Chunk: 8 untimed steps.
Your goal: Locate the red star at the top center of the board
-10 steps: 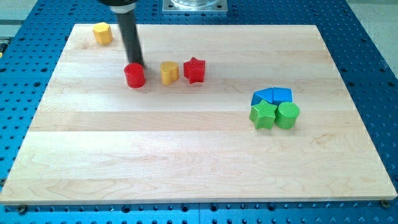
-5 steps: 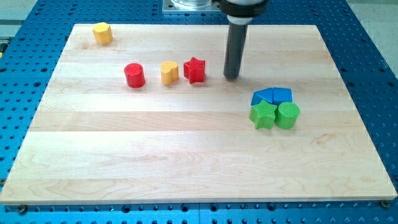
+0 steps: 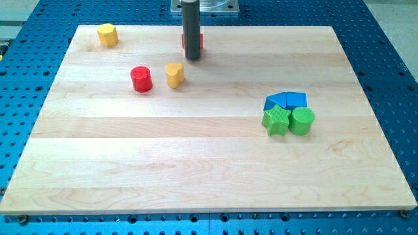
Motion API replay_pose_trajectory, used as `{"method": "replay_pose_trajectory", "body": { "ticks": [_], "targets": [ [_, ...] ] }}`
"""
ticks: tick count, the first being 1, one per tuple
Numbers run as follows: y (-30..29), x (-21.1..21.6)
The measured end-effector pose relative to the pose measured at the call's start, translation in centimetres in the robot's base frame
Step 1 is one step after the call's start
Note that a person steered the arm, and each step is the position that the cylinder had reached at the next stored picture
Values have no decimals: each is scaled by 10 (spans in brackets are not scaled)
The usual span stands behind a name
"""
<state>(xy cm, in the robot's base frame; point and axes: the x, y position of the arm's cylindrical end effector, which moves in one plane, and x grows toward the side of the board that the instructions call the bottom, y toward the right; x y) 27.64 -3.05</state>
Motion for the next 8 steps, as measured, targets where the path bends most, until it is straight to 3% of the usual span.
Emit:
{"method": "replay_pose_trajectory", "body": {
  "ticks": [1,2,3,4,5,6,7,8],
  "targets": [
    [4,-18],
    [-61,2],
    [-94,-31],
    [-75,-70],
    [-20,-69],
    [-4,-69],
    [-41,-40],
    [-41,-5]
  ]
}}
